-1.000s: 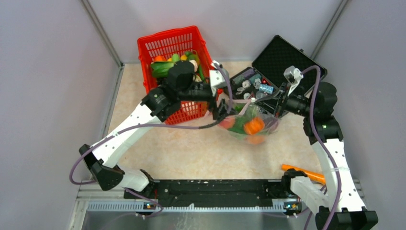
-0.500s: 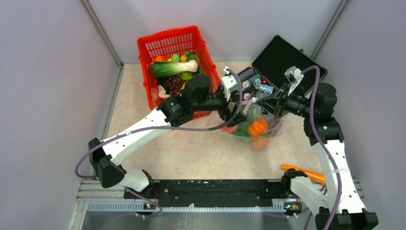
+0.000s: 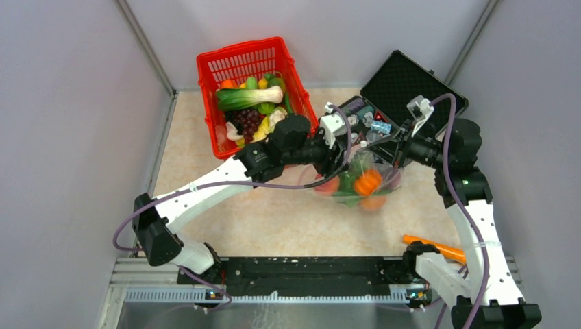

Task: Place the food in the zip-top bag and seal the zipper
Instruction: Zip the zipper food storage bag at the center of the board.

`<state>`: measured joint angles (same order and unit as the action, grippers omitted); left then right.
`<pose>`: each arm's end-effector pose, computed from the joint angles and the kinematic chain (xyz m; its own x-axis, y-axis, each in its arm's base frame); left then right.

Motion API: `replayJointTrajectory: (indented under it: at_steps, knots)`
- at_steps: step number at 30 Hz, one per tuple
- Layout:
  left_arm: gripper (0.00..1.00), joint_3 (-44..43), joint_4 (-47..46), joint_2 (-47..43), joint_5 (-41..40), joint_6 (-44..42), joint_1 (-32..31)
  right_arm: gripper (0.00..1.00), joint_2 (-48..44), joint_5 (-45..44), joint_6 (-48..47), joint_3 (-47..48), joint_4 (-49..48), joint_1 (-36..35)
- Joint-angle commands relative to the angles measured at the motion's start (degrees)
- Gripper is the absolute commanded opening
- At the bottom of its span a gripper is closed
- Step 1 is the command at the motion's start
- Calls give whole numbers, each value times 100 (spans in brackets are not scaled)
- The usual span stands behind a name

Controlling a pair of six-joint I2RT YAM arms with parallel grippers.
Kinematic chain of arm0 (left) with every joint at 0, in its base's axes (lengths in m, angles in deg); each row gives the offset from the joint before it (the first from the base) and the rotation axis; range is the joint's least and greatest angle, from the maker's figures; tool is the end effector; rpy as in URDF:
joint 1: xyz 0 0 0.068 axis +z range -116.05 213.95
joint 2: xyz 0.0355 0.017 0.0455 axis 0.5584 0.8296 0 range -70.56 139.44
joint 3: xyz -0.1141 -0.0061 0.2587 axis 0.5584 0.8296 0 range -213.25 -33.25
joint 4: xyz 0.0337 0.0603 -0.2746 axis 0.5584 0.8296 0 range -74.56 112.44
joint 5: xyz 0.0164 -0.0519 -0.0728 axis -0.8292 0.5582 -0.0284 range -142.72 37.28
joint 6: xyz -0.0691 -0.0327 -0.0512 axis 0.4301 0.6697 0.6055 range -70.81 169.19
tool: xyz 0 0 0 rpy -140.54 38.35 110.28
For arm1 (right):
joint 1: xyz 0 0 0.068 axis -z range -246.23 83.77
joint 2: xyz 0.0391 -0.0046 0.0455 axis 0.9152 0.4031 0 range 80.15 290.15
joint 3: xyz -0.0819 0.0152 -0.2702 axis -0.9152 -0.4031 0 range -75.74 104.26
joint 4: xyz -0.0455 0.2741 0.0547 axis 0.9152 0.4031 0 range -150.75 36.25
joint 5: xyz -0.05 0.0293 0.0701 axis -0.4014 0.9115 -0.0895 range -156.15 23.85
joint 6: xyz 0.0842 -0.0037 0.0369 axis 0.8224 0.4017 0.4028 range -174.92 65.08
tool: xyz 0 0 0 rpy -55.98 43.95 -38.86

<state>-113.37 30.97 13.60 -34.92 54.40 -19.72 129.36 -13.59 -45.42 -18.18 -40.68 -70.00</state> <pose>0.2212 -0.3432 0.3762 -0.2829 0.2386 -0.9290 0.9157 0.3553 -0.1876 0.2142 0.0799 0.3942 -0.3347 0.0785 -0.9391 -0.7710 0.5501 0.3208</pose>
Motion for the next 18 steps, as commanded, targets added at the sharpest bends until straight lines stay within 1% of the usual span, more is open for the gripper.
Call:
replayJointTrajectory:
  at_steps: [1,3,5,6,7,8,11,12,13,14,15,16,17,18]
  knots:
    - [42,233,25,-227,-444,-116,-44,0,-101,-22,17,416,-298,-59]
    - [34,325,-37,-300,-581,-144,-63,0,-108,0,114,401,-400,-50]
    - [23,421,-146,-363,-615,-188,-65,0,-113,40,176,374,-481,-55]
    - [17,459,-226,-398,-619,-202,-65,0,-120,64,173,366,-485,-62]
    - [7,487,-274,-420,-620,-221,-65,0,-126,82,167,353,-474,-52]
    - [0,498,-312,-449,-628,-241,-64,0,-141,118,144,351,-448,-58]
    - [0,443,-344,-486,-573,-414,-65,0,-184,378,-48,358,-327,-59]
    - [0,395,-318,-501,-511,-462,-65,4,-198,511,-155,364,-273,-51]
    - [0,329,-265,-502,-443,-628,-62,17,-223,601,-300,391,-166,-54]
    - [0,250,-172,-491,-332,-775,-60,32,-239,615,-408,429,-44,-56]
    - [0,124,-63,-489,-96,-963,-54,45,-254,627,-552,490,98,-52]
    - [0,37,74,-495,51,-1119,-56,54,-261,633,-717,553,268,-50]
    - [0,-44,199,-506,94,-1197,-56,61,-258,634,-884,625,472,-50]
    - [0,-114,342,-509,209,-1344,-44,65,-255,610,-1165,687,662,-51]
